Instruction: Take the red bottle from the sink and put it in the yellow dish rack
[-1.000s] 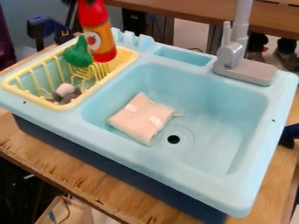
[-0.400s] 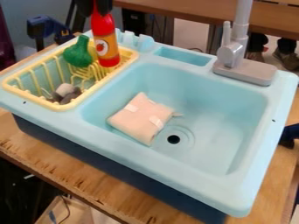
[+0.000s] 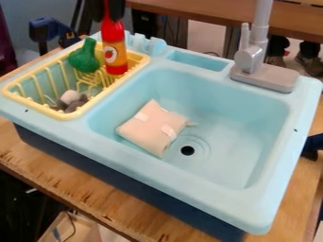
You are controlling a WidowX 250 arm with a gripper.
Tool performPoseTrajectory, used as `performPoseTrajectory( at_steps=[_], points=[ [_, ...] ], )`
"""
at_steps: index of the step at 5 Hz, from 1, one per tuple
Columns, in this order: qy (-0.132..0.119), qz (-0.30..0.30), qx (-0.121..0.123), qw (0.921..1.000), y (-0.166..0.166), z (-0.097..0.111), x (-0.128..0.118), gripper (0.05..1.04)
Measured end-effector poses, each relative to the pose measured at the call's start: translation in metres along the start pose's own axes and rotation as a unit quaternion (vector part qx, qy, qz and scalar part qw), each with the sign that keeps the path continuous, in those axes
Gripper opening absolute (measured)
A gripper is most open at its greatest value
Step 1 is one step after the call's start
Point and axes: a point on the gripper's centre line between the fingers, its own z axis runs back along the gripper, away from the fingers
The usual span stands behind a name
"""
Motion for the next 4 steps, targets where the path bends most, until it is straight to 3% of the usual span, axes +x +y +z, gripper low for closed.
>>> performPoseTrajectory(
  at_steps=[3,4],
  points=[
    [0.015,-0.003,-0.002,0.9999,-0.002,-0.025,0.011,0.342],
    [-0.016,-0.019,-0.017,0.9995,-0.005,-0.027,0.004,0.341]
  ],
)
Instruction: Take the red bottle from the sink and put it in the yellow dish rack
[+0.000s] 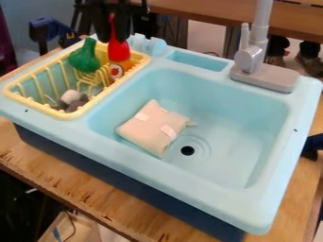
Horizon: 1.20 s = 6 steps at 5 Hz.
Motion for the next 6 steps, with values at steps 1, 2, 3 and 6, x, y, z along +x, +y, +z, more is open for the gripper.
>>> performPoseTrajectory(
  at_steps=[1,2,3,6],
  points=[
    [-0.005,-0.006,-0.001,1.0000,-0.001,-0.002,-0.001,0.415],
    [0.009,-0.006,-0.001,0.9999,-0.001,-0.002,-0.005,0.723],
    [0.015,0.003,-0.001,0.9999,-0.001,0.002,-0.007,0.984],
    [0.027,-0.047,0.047,0.9974,-0.042,0.049,-0.077,1.005]
  ],
)
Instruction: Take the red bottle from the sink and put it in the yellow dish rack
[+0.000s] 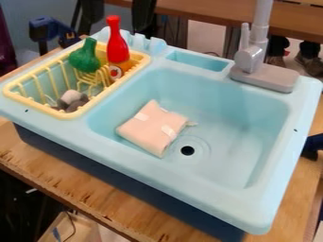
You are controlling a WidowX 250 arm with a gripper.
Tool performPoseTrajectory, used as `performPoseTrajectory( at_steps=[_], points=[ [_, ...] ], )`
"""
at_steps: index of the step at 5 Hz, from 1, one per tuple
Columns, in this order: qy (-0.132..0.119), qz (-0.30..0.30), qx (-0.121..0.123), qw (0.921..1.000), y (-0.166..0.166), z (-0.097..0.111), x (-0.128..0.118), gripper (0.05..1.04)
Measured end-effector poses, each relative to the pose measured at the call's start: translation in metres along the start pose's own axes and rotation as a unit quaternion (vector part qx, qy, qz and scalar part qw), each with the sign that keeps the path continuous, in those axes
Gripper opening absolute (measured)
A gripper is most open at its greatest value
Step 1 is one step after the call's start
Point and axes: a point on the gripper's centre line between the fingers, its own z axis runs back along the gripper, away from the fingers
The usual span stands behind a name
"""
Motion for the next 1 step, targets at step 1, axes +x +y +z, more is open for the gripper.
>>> performPoseTrajectory(
  at_steps=[1],
  points=[
    [0.007,-0.073,-0.020,0.9971,-0.0299,-0.0060,-0.0227,1.005]
  ],
)
